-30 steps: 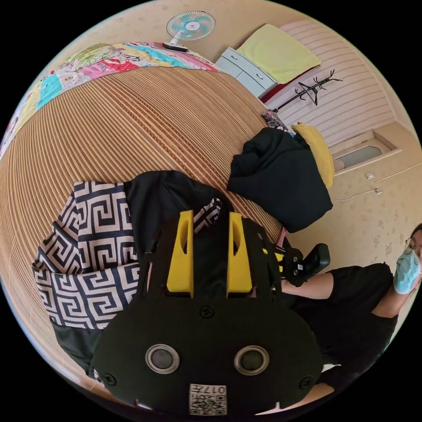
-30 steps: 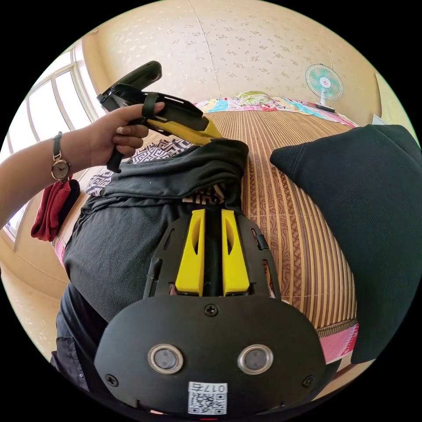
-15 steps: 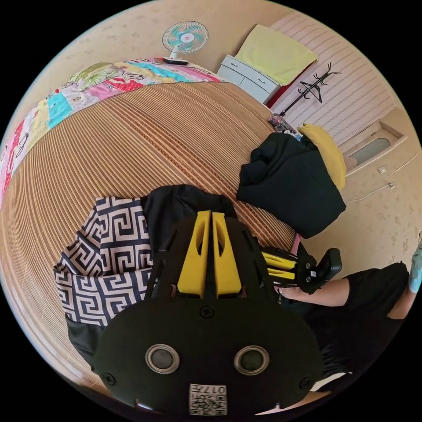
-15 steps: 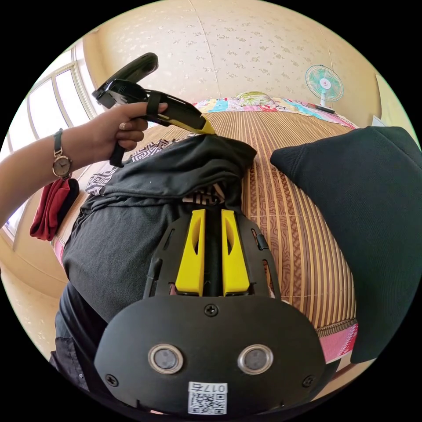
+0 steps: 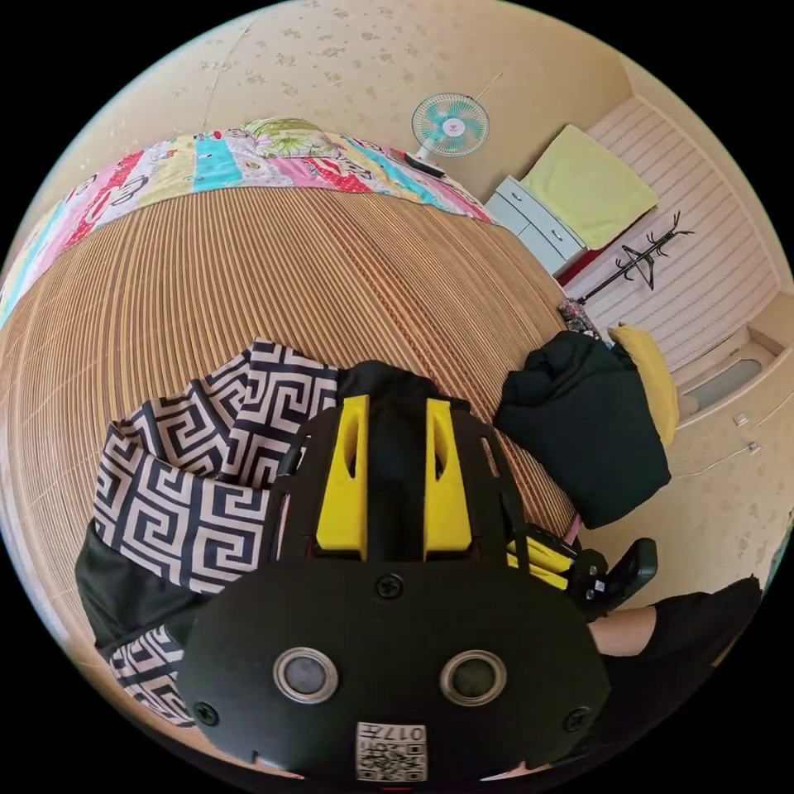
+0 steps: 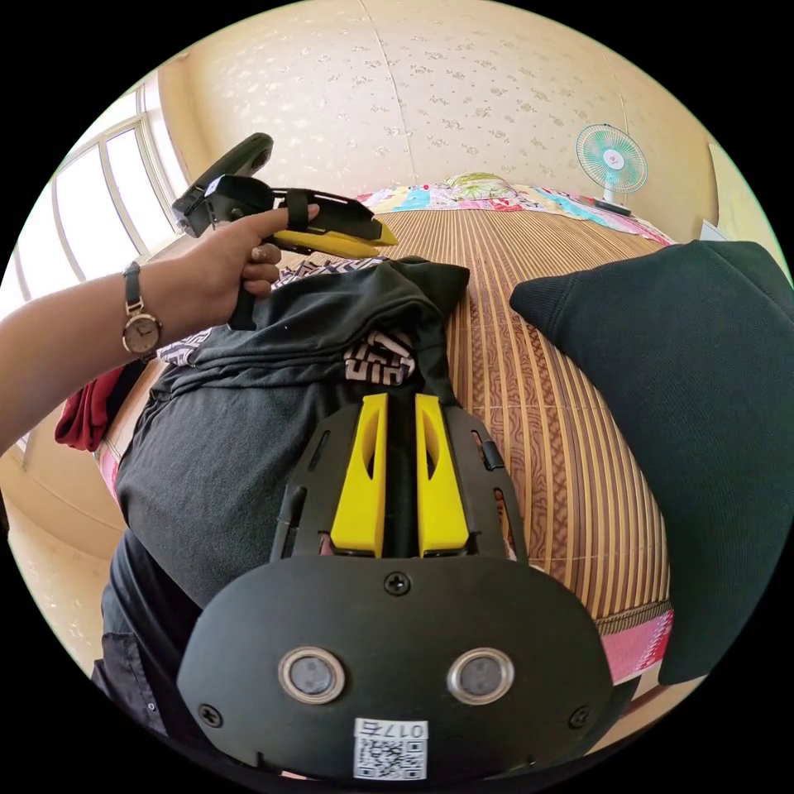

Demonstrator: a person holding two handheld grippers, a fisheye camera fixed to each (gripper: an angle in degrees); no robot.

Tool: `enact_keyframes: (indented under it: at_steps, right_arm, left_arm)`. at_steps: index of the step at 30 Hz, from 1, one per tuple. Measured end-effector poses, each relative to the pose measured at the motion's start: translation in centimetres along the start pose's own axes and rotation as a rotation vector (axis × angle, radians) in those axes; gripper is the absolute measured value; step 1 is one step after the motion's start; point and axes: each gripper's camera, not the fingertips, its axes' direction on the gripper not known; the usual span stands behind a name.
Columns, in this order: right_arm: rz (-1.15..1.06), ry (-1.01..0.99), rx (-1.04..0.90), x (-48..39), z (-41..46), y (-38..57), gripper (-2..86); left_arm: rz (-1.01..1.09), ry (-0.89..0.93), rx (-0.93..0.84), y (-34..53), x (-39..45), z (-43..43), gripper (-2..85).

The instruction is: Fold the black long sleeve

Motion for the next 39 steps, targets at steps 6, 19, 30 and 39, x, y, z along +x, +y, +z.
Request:
enact_keyframes:
  at_steps: [6,19,30,39]
  right_arm:
    - [-0.002,0.006,0.001,-0.4,0.2,0.2,6.1]
    - [-0.004,0.009,0.001,-1.0,0.7,0.4,6.0]
    - [-0.009,0.018,0.002,-1.7,1.3,0.5,6.0]
    - [-0.011,0.02,0.002,-2.2,1.8,0.3,5.9]
  left_arm:
    - [0.334,0.098,-0.13,5.1,9.0,0.8,10.2]
    - [0.453,0.195,-0.341,6.8,16.0,7.9,4.2]
    - [0.368,0.062,-0.11,-4.1,18.0,0.8,9.9]
    - [0.138,-0.103,-0.44,-13.0,17.6,10.6,7.3]
